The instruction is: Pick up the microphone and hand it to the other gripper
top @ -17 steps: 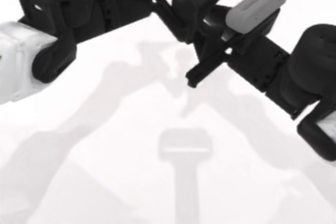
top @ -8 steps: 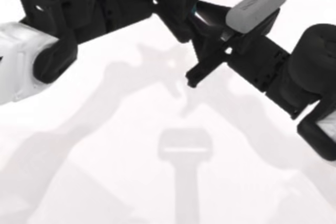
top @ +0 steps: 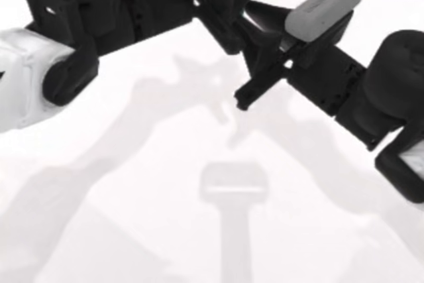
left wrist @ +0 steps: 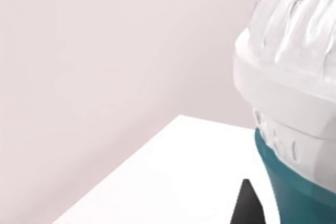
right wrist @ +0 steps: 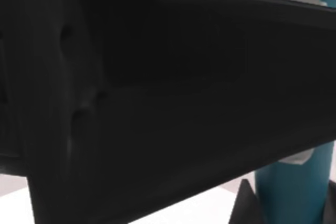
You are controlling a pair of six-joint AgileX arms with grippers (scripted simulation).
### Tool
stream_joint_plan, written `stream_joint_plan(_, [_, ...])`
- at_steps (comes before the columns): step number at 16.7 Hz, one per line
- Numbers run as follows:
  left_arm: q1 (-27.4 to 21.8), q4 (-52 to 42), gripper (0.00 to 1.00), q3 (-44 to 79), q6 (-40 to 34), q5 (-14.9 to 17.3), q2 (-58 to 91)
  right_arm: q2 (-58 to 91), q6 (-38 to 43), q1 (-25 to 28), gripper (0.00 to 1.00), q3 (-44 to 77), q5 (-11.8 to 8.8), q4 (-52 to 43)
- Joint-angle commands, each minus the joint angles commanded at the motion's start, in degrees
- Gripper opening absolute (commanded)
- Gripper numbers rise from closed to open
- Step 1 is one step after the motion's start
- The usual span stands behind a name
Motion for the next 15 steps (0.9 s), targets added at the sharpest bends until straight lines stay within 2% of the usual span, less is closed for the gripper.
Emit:
stream_joint_plan(2, [0.0, 0.0, 0.0, 0.0, 0.0, 0.0, 0.0, 0.0, 0.0, 0.0, 0.0, 0.0, 0.0, 0.0])
stream_joint_plan(15, [0.0, 0.0, 0.0, 0.0, 0.0, 0.0, 0.0, 0.0, 0.0, 0.0, 0.98, 0.0, 0.0, 0.0])
